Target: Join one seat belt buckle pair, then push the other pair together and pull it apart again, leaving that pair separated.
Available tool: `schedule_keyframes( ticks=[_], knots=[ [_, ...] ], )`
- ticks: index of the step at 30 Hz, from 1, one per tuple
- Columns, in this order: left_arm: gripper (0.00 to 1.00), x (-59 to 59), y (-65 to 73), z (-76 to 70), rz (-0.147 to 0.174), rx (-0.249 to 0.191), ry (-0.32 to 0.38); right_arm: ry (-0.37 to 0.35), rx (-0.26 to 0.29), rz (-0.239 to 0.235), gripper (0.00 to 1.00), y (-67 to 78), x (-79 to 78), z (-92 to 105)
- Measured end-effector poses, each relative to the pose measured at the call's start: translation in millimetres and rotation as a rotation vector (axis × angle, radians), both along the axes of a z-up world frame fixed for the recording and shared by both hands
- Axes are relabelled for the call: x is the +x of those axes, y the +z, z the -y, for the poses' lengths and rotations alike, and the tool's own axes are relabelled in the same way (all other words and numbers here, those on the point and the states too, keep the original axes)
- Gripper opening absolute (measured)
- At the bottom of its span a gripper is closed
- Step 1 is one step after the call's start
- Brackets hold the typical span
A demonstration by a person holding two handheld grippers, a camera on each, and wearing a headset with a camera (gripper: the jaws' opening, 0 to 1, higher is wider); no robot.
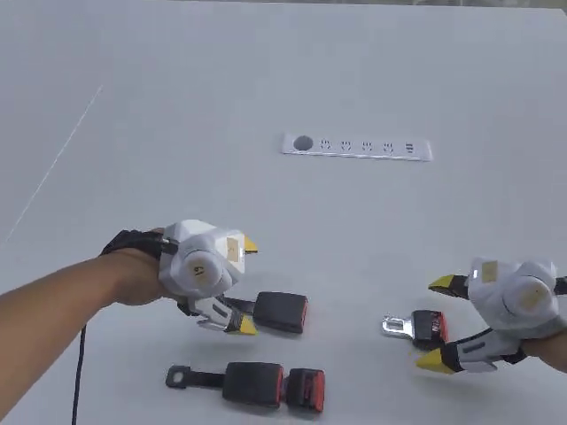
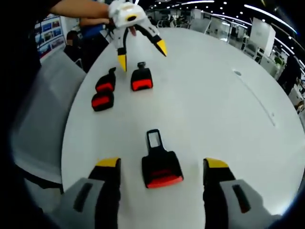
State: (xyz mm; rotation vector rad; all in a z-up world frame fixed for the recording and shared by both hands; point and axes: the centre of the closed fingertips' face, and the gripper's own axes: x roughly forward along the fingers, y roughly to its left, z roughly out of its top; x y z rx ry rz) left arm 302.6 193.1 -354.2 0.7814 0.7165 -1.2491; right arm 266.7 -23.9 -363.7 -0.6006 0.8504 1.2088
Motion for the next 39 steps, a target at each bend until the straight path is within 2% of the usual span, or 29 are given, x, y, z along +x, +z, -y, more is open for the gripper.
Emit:
schedule_keyframes(
  ticks=[2, 5, 7, 9, 12, 13, 15, 19, 24, 26, 31, 39],
  knots=[
    [0.71, -5.1, -5.5, 5.4, -0.028, -0.004, -0.018, -0.005, 0.004, -0.029, 0.71, -3.4, -0.7, 1.3],
    [0.69, -7.8, -12.3, 10.5, -0.047, -0.006, -0.040, -0.001, 0.007, -0.043, 0.66, -7.0, -0.2, 3.8],
    [0.65, -7.6, -16.6, 12.7, -0.068, -0.006, -0.034, 0.002, 0.009, -0.056, 0.65, -8.4, -0.5, 4.1],
    [0.58, -6.9, -17.8, 16.1, -0.072, -0.016, -0.035, 0.011, 0.001, -0.066, 0.63, -10.4, -1.2, 5.0],
    [0.51, -11.3, -19.3, 19.0, -0.098, -0.023, -0.048, 0.035, -0.019, -0.046, 0.56, -6.1, 0.9, 4.8],
    [0.50, -11.6, -21.7, 16.9, -0.087, -0.006, -0.061, 0.034, -0.022, -0.048, 0.53, -5.6, 0.9, 4.9],
    [0.46, -15.3, -19.6, 20.4, -0.104, -0.023, -0.062, 0.041, -0.034, -0.066, 0.45, -4.4, -2.1, 5.7],
    [0.36, -24.9, -19.6, 21.3, -0.121, -0.020, -0.083, 0.070, -0.056, -0.046, 0.43, -3.9, -4.3, 5.6],
    [0.34, -23.0, -20.3, 20.2, -0.114, -0.021, -0.091, 0.068, -0.073, -0.044, 0.38, -6.8, -0.4, 8.1],
    [0.34, -22.7, -20.2, 21.0, -0.129, -0.012, -0.069, 0.077, -0.084, -0.040, 0.37, -7.5, 0.7, 9.2],
    [0.34, -22.6, -21.1, 20.7, -0.122, -0.011, -0.078, 0.082, -0.107, -0.046, 0.37, -8.8, 2.0, 10.7],
    [0.34, -21.5, -21.8, 21.6, -0.141, -0.006, -0.062, 0.071, -0.117, -0.057, 0.36, -10.1, 3.1, 10.2]
  ],
)
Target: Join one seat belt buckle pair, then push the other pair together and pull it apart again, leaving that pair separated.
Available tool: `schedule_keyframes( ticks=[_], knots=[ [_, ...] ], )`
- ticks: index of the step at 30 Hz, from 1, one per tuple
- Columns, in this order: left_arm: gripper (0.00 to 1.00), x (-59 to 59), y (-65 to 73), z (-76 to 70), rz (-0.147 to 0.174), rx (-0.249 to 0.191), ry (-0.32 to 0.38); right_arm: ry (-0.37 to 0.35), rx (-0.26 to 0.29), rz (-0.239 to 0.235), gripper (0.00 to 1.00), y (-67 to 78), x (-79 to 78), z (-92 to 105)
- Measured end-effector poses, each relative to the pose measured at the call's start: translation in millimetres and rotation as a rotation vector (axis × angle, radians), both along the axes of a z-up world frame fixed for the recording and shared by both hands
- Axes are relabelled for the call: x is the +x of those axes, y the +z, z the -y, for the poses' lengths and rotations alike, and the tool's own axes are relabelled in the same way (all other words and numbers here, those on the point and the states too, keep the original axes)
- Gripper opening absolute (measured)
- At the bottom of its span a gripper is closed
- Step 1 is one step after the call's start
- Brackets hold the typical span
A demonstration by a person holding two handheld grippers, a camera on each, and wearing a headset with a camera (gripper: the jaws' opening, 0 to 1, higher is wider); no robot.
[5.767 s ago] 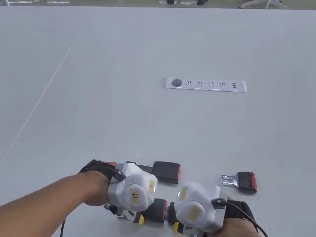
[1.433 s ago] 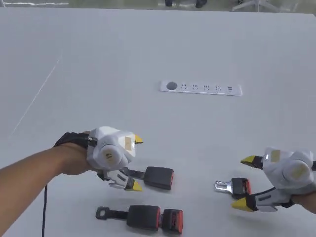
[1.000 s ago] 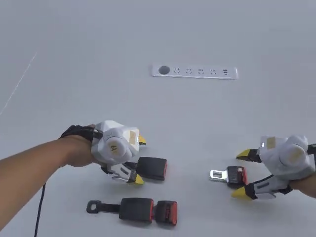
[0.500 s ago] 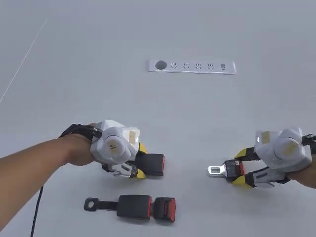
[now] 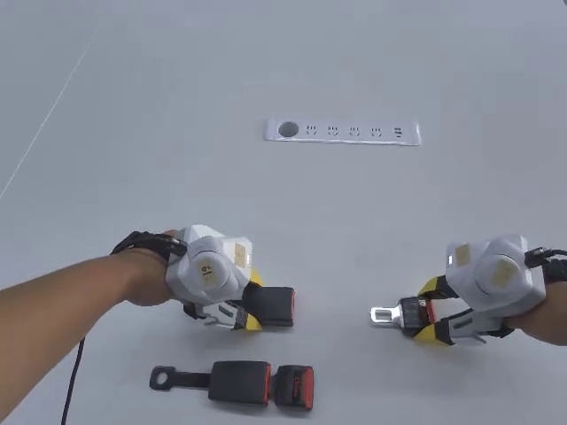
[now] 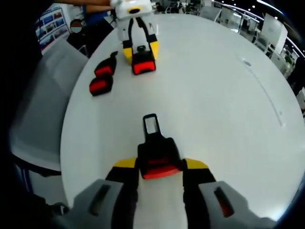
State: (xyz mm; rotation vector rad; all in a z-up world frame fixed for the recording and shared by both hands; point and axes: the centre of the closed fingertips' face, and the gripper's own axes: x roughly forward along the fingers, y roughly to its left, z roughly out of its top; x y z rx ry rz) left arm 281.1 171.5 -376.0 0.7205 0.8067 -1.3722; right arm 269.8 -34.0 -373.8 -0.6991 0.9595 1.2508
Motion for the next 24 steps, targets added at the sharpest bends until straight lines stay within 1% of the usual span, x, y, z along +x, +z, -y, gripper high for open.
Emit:
schedule_keyframes(
  ticks=[2, 5, 10, 15, 24],
  knots=[
    [0.34, -0.1, 0.1, 0.0, -0.001, 0.001, -0.001, -0.009, -0.001, -0.008, 0.36, -0.2, 0.9, -1.0],
    [0.34, -0.1, 0.1, 0.4, -0.011, 0.008, 0.009, 0.012, -0.025, -0.010, 0.36, -0.8, 0.3, -3.5],
    [0.34, -1.0, 0.5, 0.4, -0.014, 0.019, 0.020, 0.010, -0.051, -0.020, 0.36, -1.0, 1.5, -8.1],
    [0.34, -1.6, 0.7, 0.0, -0.018, 0.022, 0.025, 0.026, -0.094, -0.021, 0.36, -1.6, 1.3, -14.8],
    [0.34, -0.6, -0.7, -1.8, -0.018, 0.027, 0.027, 0.033, -0.057, -0.005, 0.36, -0.9, 2.5, -43.0]
  ],
)
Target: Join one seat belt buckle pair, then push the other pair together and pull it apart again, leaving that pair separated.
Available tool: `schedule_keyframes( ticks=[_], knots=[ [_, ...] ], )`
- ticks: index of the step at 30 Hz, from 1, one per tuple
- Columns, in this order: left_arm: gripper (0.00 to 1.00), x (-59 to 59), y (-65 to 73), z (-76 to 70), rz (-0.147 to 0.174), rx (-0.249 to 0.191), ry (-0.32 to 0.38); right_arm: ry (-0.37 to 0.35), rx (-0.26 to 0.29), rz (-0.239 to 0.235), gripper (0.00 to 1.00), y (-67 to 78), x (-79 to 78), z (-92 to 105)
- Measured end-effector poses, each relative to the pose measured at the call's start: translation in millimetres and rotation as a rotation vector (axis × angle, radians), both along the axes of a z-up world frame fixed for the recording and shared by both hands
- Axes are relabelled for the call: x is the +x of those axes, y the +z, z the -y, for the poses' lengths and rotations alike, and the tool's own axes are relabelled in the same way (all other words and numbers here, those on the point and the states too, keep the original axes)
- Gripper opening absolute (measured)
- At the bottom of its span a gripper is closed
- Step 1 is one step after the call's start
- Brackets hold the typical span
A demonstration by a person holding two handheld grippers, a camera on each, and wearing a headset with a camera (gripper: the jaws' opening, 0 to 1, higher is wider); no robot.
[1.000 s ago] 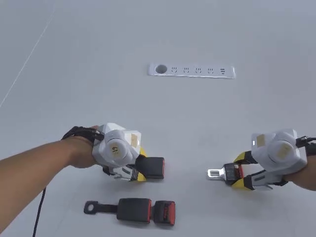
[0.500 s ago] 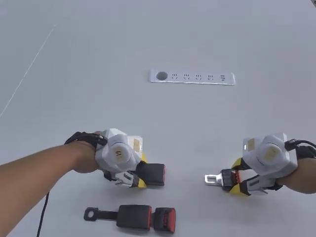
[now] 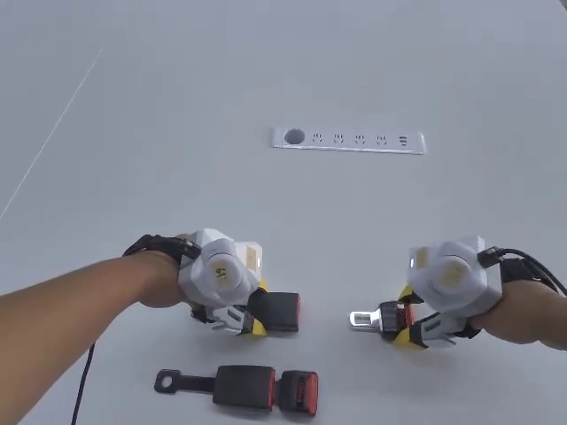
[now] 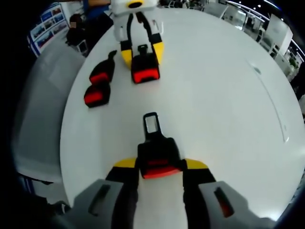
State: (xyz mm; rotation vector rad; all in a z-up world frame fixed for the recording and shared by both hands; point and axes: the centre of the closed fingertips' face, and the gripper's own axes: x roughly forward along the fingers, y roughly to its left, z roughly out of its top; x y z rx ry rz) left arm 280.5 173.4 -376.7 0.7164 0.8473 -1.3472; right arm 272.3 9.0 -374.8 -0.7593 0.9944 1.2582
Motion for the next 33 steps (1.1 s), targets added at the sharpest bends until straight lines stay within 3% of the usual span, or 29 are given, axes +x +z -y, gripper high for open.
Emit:
schedule_keyframes(
  ticks=[12, 26, 30, 33],
  knots=[
    [0.34, 0.6, 0.5, -0.4, 0.001, 0.001, -0.007, -0.028, 0.076, 0.018, 0.36, 0.5, 7.9, -43.9],
    [0.34, 0.3, 0.3, -0.4, -0.002, 0.001, -0.014, -0.033, 0.111, 0.028, 0.37, 0.4, 7.7, -70.4],
    [0.34, 0.2, 0.0, -0.7, -0.003, 0.002, -0.016, -0.014, 0.144, 0.027, 0.37, 0.1, 3.2, -81.5],
    [0.34, -0.7, 0.2, -0.8, -0.002, 0.005, -0.021, -0.006, 0.128, 0.043, 0.37, -0.6, 4.6, -85.1]
  ],
)
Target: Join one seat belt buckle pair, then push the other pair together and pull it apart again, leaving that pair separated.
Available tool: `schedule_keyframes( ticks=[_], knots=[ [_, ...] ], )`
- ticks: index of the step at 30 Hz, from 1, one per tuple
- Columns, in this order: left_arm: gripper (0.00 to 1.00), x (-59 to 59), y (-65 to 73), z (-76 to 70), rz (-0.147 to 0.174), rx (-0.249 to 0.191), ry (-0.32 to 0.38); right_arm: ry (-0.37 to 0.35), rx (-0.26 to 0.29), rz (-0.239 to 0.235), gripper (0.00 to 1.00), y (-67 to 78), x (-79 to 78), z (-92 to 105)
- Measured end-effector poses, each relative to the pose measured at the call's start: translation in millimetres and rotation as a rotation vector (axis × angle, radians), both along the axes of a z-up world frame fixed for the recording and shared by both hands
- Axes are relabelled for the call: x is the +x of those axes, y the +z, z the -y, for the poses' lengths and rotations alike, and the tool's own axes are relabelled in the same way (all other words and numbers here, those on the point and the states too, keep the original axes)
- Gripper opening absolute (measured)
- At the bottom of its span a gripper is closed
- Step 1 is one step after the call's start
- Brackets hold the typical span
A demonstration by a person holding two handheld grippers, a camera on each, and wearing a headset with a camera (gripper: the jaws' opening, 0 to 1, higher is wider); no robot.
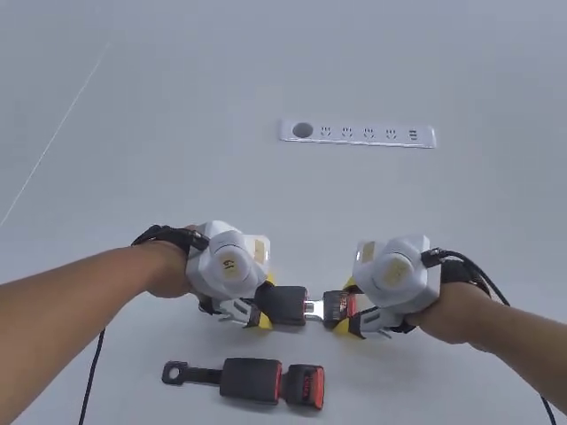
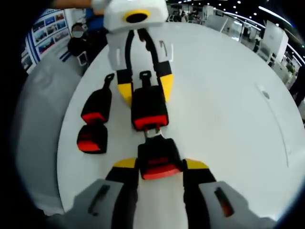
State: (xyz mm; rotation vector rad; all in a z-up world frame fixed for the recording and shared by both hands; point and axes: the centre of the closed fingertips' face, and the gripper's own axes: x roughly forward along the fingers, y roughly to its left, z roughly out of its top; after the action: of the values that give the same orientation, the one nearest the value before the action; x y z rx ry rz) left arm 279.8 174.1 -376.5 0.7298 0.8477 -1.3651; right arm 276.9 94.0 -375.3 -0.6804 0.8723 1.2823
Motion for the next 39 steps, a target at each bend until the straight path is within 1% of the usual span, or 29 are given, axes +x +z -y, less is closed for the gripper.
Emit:
schedule_keyframes(
  ticks=[2, 3, 8, 11, 13, 17, 20, 26, 27, 33, 39],
  knots=[
    [0.34, -0.8, 0.8, 0.5, 0.001, -0.002, -0.002, -0.008, 0.003, -0.003, 0.37, 0.5, 0.1, 2.1],
    [0.34, -0.8, 0.2, 0.6, 0.011, 0.001, -0.017, -0.016, 0.012, -0.007, 0.37, 0.8, -0.2, 2.7],
    [0.34, -1.8, 1.0, 2.1, 0.007, 0.018, -0.013, -0.021, 0.007, 0.002, 0.36, 0.7, -0.8, 0.2],
    [0.33, -2.4, 1.1, 2.4, 0.009, 0.029, -0.019, -0.039, 0.017, 0.010, 0.36, 0.6, -0.7, -0.9],
    [0.33, -2.5, 0.7, 2.3, 0.012, 0.031, -0.029, -0.043, 0.028, 0.013, 0.35, 0.8, 0.7, -2.5],
    [0.33, -2.2, -0.9, 2.3, 0.016, 0.038, -0.050, -0.041, 0.032, 0.020, 0.35, 0.3, 1.0, -5.6],
    [0.33, -2.4, -0.9, 3.1, 0.016, 0.039, -0.055, -0.050, 0.052, 0.020, 0.35, 0.3, 1.8, -13.4],
    [0.33, -2.6, -1.9, 3.0, 0.013, 0.038, -0.062, -0.067, 0.039, 0.037, 0.35, 0.8, 2.8, -18.4],
    [0.33, -2.6, -2.1, 2.8, 0.013, 0.037, -0.065, -0.063, 0.033, 0.050, 0.35, 0.8, 2.5, -19.2],
    [0.34, -2.7, -2.1, 3.1, 0.014, 0.039, -0.072, -0.086, 0.028, 0.043, 0.35, 0.9, 4.2, -21.3],
    [0.34, -3.1, -2.2, 3.2, 0.015, 0.049, -0.076, -0.075, 0.011, 0.042, 0.35, -0.1, 4.1, -23.7]
  ],
)
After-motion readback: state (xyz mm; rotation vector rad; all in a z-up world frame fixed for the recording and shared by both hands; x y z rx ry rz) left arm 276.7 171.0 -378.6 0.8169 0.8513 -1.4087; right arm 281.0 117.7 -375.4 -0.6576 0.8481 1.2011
